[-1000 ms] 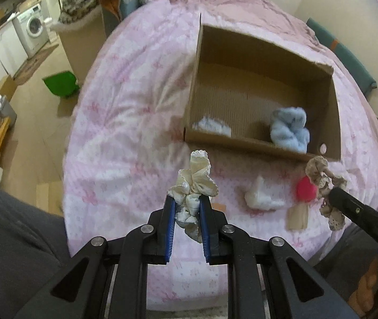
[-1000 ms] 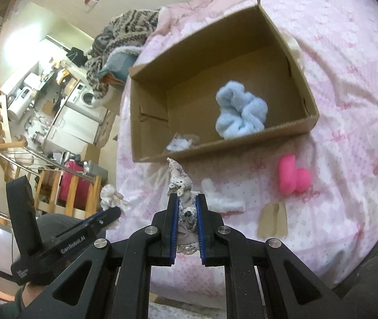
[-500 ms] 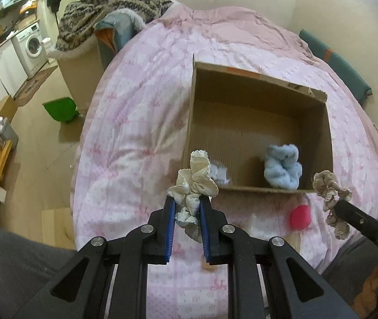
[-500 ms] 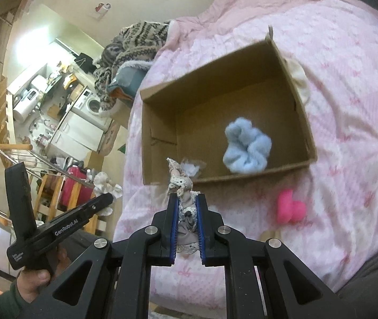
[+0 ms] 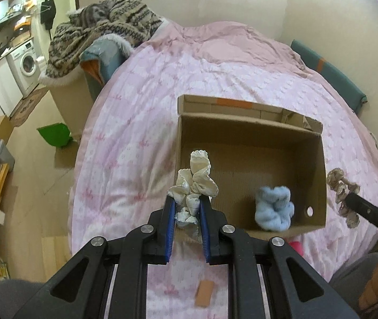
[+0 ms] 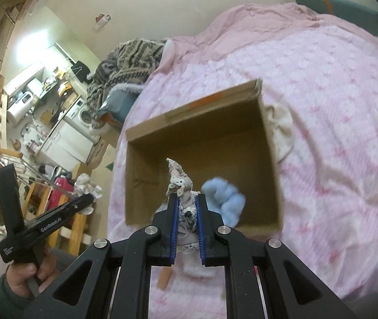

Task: Organize soft objects
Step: 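Carry both scrunchies into the box and open both tools to release them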

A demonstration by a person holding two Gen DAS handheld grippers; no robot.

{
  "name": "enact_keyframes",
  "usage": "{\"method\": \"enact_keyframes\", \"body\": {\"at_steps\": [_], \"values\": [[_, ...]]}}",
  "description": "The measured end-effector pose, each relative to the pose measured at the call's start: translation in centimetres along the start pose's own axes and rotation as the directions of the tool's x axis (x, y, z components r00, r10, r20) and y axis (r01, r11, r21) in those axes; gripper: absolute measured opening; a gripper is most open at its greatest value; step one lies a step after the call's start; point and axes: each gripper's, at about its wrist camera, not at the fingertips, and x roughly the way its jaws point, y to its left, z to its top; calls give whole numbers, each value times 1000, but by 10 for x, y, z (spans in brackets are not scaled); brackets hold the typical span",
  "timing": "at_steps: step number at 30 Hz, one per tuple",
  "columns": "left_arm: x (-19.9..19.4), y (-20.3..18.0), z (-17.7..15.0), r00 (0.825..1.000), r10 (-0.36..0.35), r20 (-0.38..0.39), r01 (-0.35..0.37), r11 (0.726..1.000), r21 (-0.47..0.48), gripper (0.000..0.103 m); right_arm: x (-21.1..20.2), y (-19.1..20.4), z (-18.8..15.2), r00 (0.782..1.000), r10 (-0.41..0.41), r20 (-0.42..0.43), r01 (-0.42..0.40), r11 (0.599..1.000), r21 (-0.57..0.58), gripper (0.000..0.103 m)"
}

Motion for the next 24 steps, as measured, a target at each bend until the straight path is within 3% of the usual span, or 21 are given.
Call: {"method": "enact_keyframes", "body": {"at_steps": [9,24], "values": [[32,-17,10,1000,-15,5,15,999,48,16,17,-32,17,997,-73,26,72,997,24,14],[99,-13,-9,997,-56,-54,56,998,14,16,50,-59,9,986,-158,-52,162,983,89,14]]}}
